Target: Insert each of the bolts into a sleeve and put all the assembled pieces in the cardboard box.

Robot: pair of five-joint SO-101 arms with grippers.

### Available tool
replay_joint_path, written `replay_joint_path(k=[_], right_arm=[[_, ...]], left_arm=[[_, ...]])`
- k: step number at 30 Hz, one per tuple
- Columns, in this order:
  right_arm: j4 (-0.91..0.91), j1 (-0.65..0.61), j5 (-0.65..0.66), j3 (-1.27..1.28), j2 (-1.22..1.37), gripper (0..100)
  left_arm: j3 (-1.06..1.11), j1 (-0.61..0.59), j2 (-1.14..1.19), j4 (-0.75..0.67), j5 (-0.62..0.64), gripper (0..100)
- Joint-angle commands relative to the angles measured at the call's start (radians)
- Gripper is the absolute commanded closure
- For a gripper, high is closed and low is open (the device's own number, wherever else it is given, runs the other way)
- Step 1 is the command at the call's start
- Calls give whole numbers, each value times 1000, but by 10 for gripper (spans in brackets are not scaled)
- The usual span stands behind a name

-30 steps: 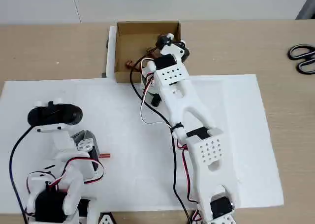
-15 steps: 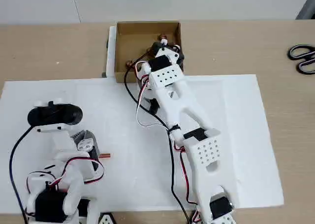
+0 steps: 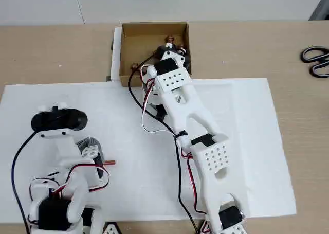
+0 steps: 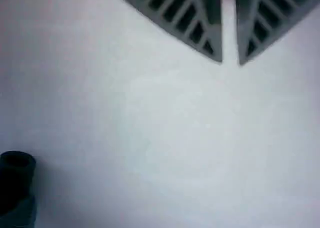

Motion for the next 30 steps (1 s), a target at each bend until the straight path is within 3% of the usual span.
replay_joint_path(k=[1, 11, 15, 21, 30], right_arm=[[44, -5, 12, 0, 30, 898], [41, -5, 14, -3, 30, 904], [44, -4, 15, -29, 21, 984], [77, -2, 55, -124, -54, 995], [104, 133, 106, -126, -214, 996]], left_arm=[[-5, -5, 5, -18, 3, 994], [-5, -5, 5, -18, 3, 994], [-5, -3, 5, -18, 3, 994], [-5, 2, 5, -25, 3, 994], [-99, -5, 5, -123, 8, 994]])
